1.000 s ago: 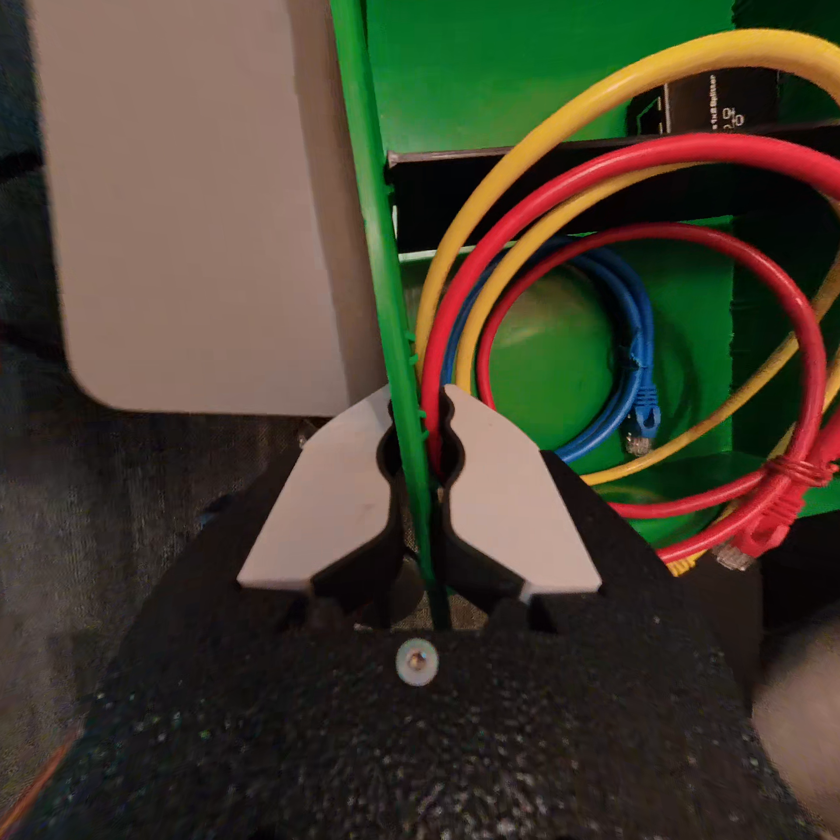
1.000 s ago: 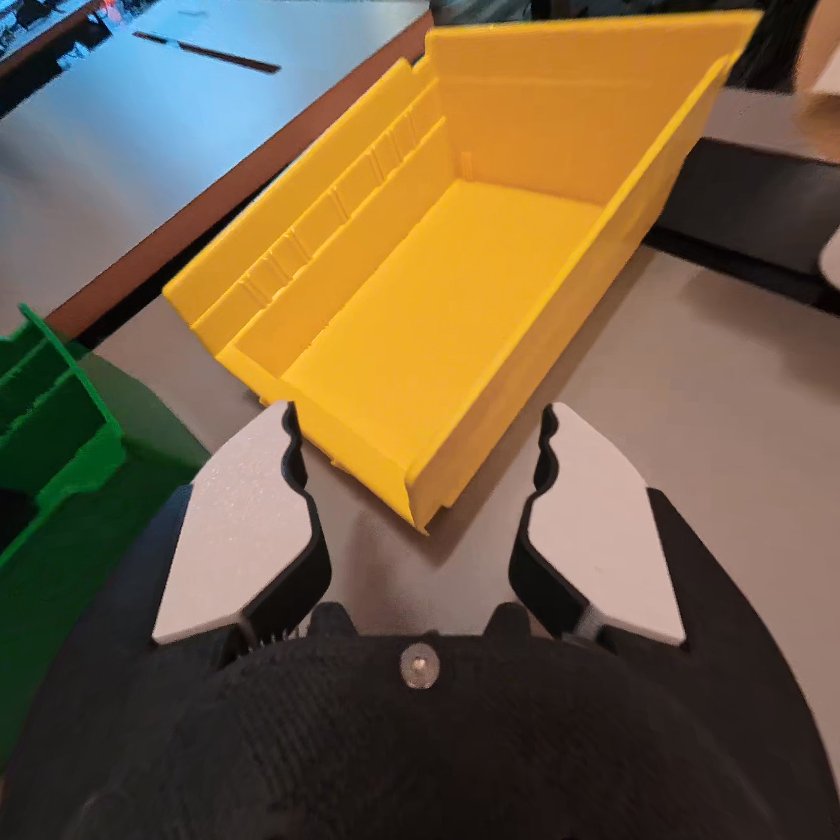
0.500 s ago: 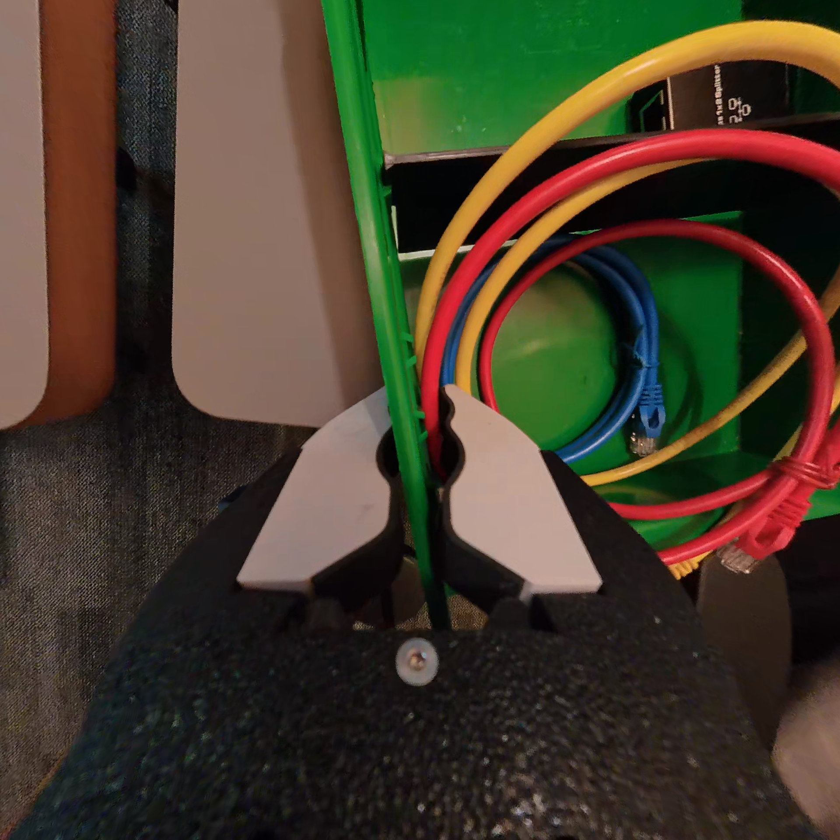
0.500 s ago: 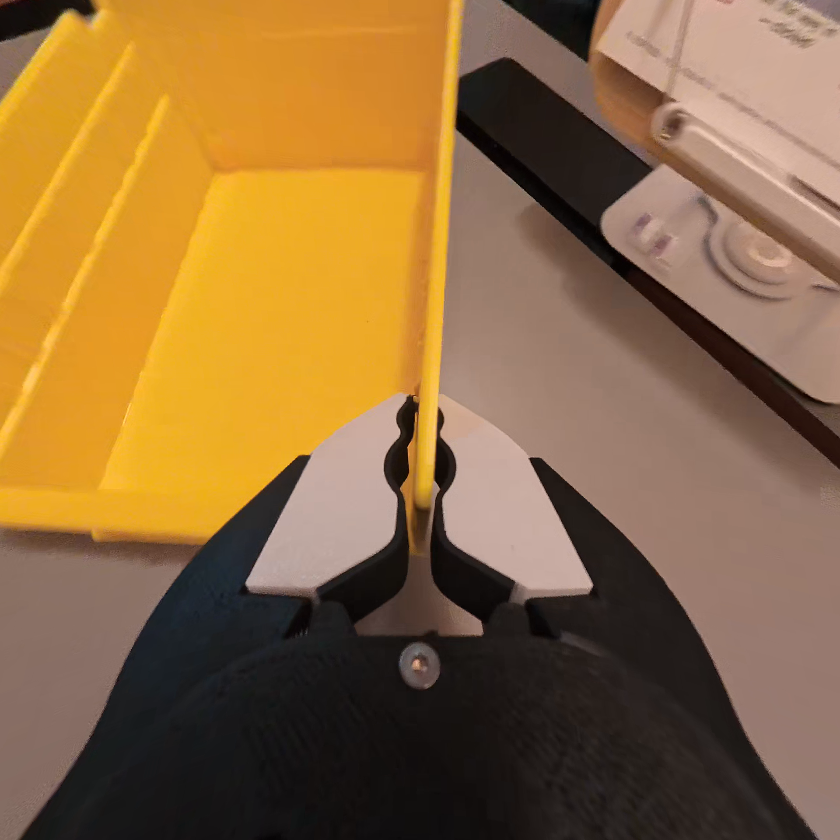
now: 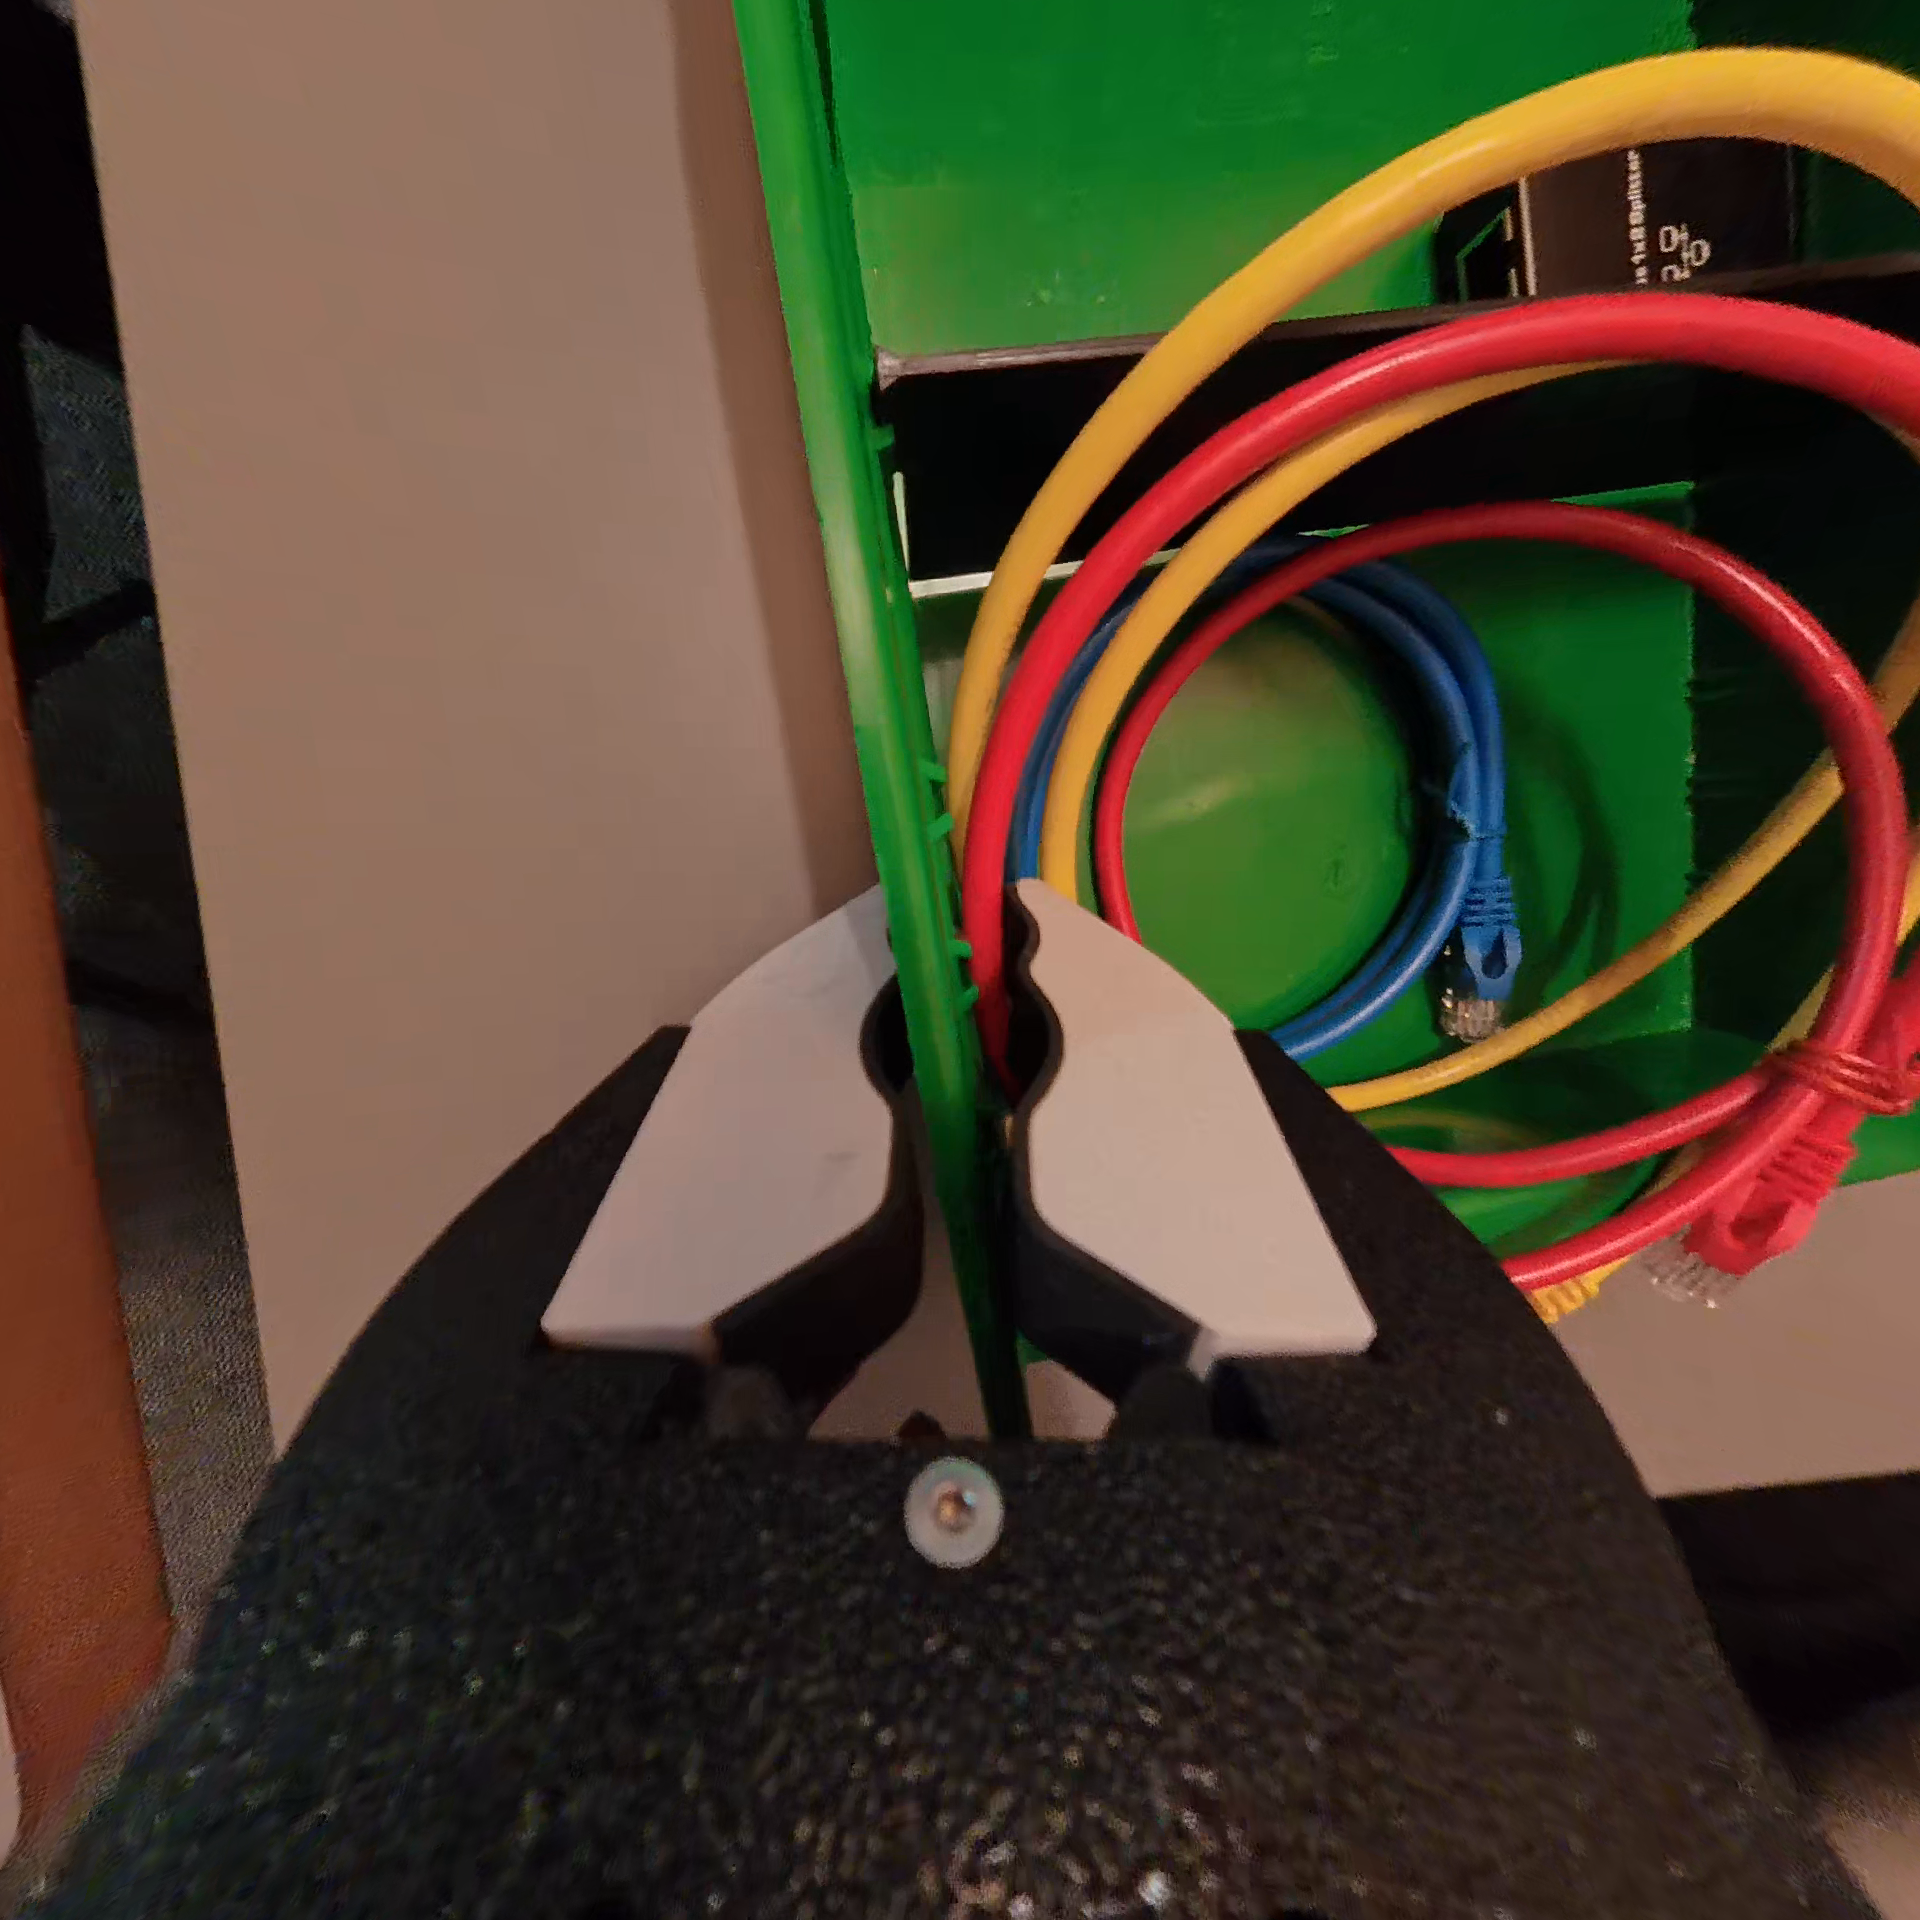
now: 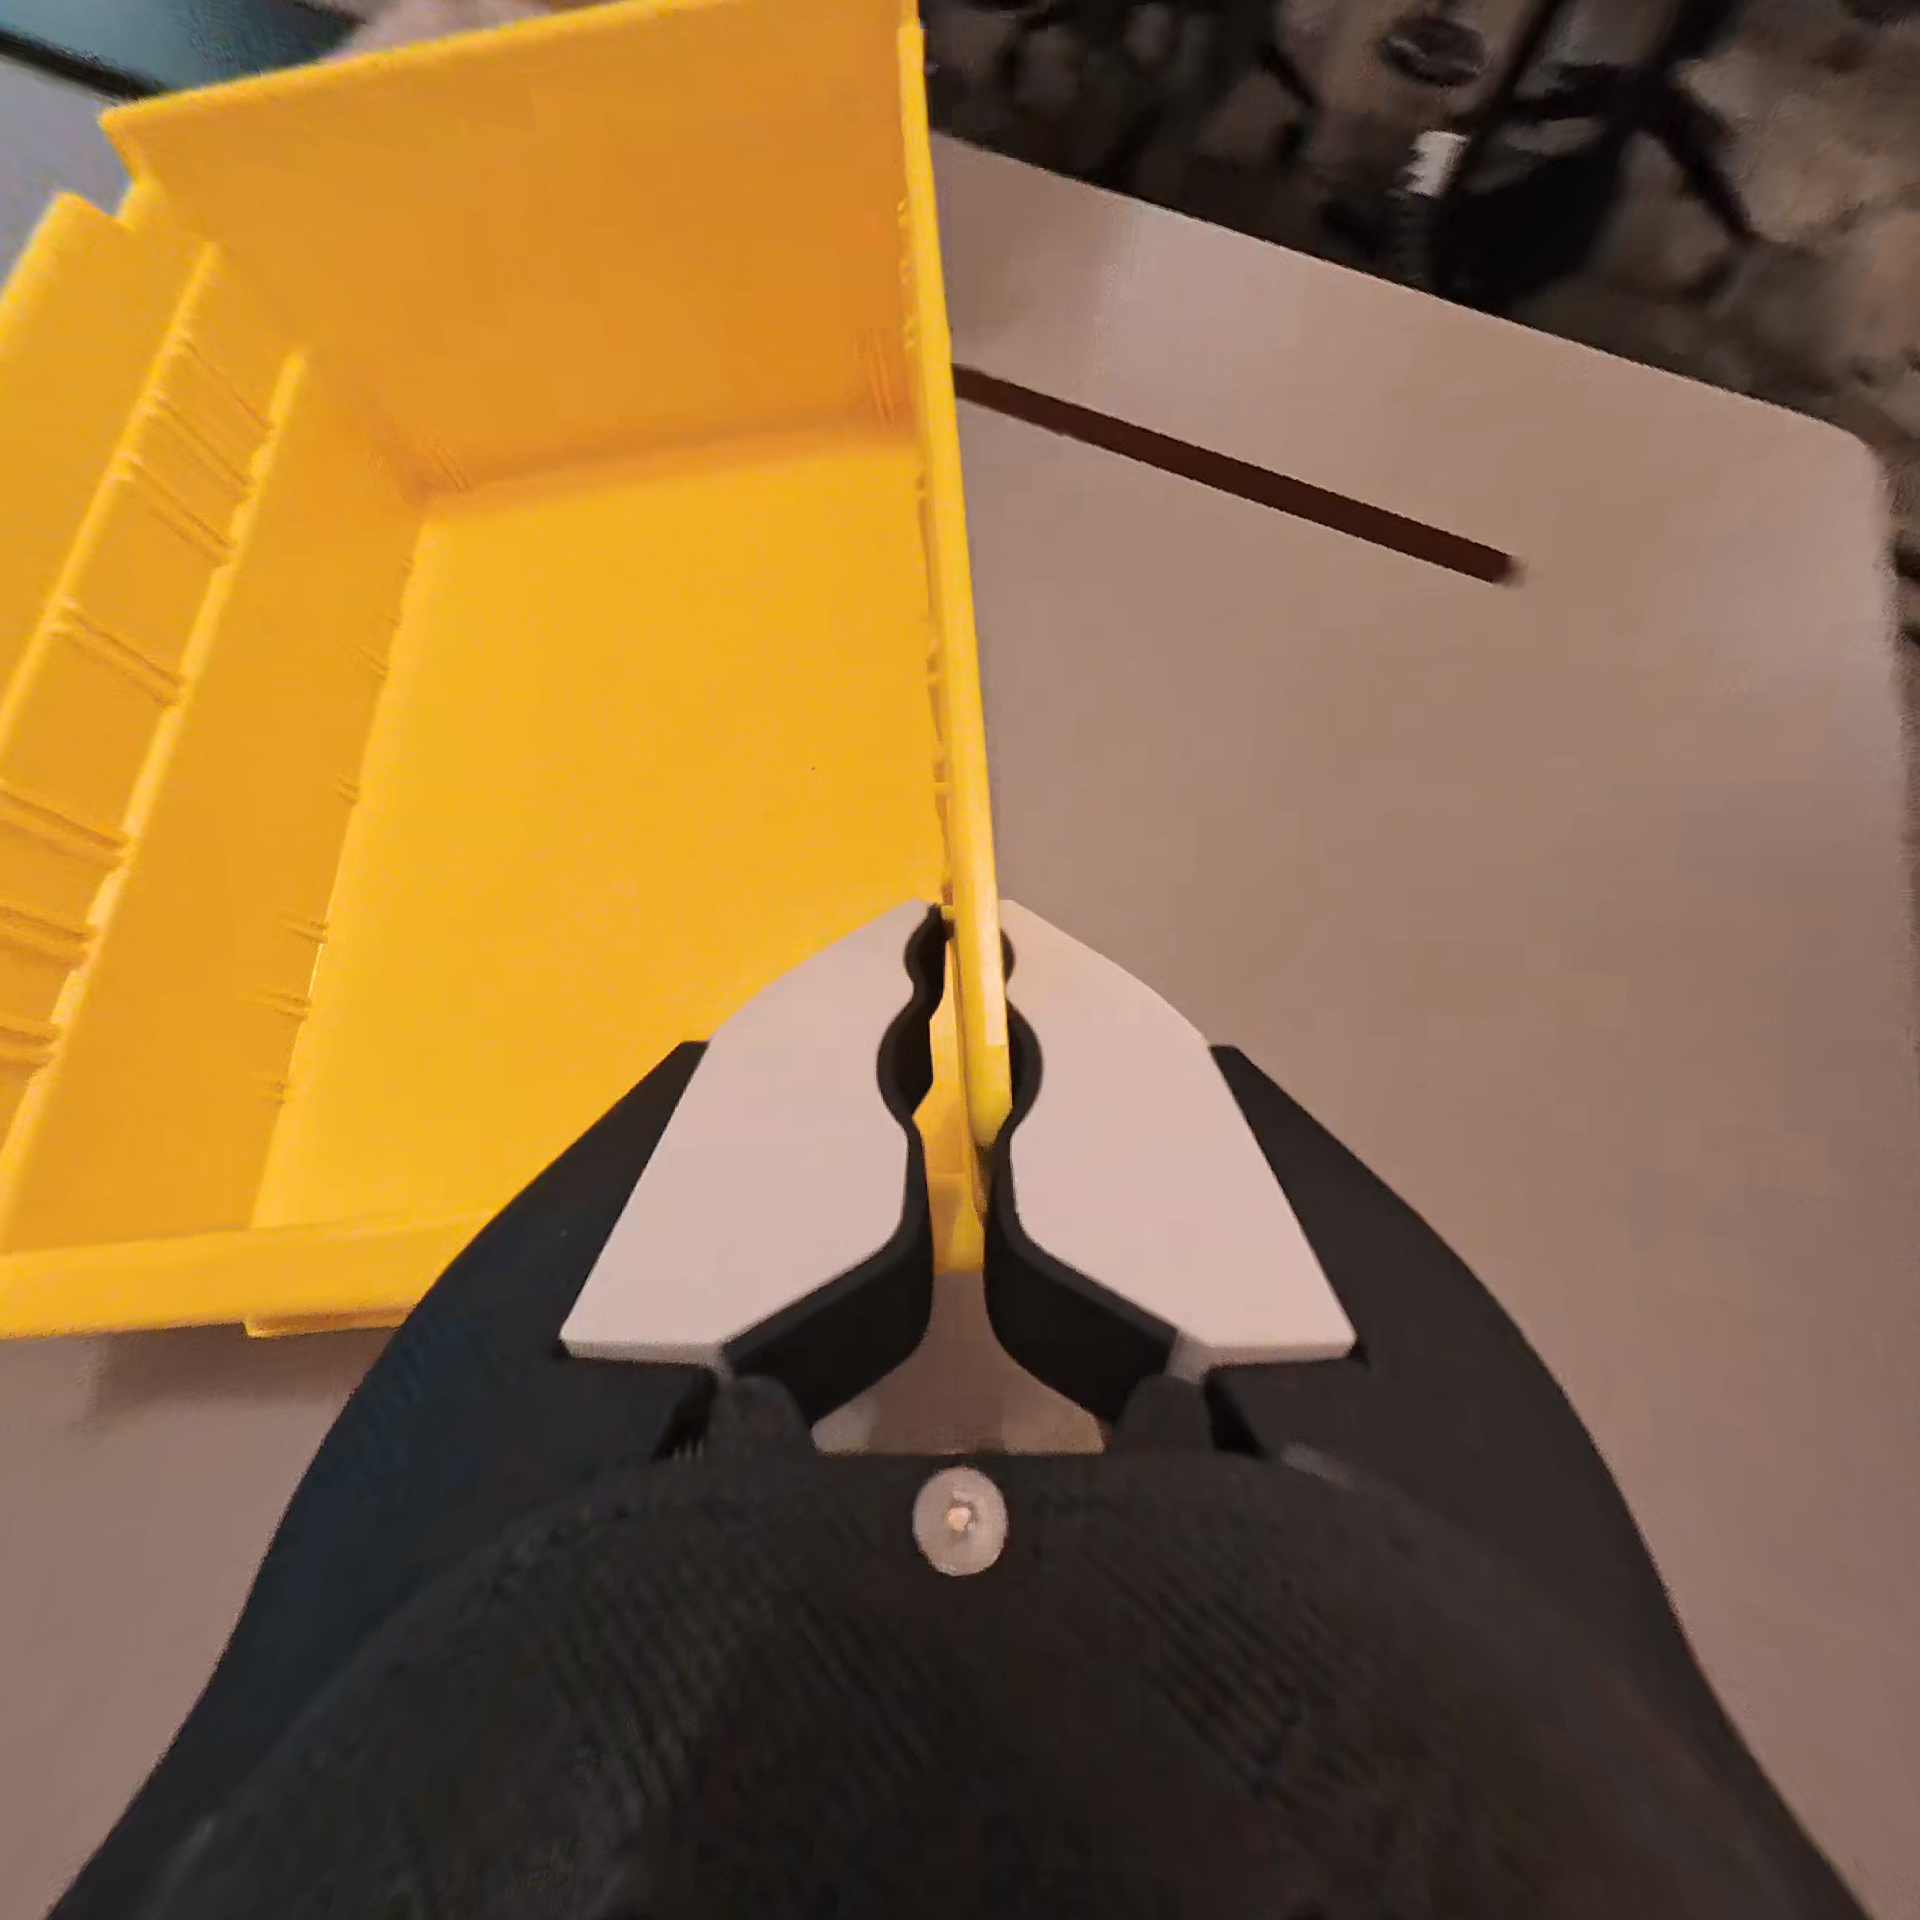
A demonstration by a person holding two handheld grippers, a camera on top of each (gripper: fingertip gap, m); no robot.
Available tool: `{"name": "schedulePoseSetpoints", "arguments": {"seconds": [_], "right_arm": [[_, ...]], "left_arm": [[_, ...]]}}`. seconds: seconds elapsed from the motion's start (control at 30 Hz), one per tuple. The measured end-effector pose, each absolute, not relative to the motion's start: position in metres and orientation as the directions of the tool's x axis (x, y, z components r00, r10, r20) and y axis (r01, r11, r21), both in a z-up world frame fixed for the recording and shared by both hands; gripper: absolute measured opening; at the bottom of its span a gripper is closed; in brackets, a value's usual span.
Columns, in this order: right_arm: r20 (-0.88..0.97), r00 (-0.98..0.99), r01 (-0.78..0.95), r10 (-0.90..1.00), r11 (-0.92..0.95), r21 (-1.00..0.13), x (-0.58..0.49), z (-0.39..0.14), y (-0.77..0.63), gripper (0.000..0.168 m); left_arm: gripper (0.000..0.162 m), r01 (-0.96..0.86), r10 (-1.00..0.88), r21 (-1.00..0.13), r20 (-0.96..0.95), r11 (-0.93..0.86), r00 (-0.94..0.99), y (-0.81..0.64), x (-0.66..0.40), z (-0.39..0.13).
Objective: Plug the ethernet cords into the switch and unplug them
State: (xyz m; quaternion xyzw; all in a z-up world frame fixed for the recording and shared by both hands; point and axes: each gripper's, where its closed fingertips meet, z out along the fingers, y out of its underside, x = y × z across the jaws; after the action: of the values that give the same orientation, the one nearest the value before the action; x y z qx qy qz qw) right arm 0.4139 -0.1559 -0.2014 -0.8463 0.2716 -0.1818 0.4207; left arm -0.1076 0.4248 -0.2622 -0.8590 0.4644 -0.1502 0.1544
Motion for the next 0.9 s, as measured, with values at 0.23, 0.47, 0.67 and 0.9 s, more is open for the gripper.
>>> {"name": "schedulePoseSetpoints", "arguments": {"seconds": [0.23,0.47,0.67,0.9], "right_arm": [[0.026,0.544,-0.476,-0.839,-0.335,-0.813,0.498,-0.216,-0.245,0.005],[-0.088,0.453,-0.537,-0.887,-0.193,-0.821,0.532,-0.236,-0.242,0.005],[-0.165,0.394,-0.549,-0.904,-0.088,-0.831,0.542,-0.236,-0.232,0.006],[-0.131,0.440,-0.405,-0.889,-0.066,-0.912,0.528,-0.205,-0.229,0.039]], "left_arm": [[0.011,-0.764,-0.858,-0.401,0.130,-0.505,0.498,0.458,-0.035,-0.263],[0.012,-0.742,-0.838,-0.406,0.129,-0.533,0.531,0.473,0.003,-0.264],[0.012,-0.732,-0.840,-0.435,0.119,-0.524,0.530,0.479,0.026,-0.263],[0.040,-0.760,-0.870,-0.509,-0.042,-0.405,0.491,0.494,0.032,-0.251]]}}
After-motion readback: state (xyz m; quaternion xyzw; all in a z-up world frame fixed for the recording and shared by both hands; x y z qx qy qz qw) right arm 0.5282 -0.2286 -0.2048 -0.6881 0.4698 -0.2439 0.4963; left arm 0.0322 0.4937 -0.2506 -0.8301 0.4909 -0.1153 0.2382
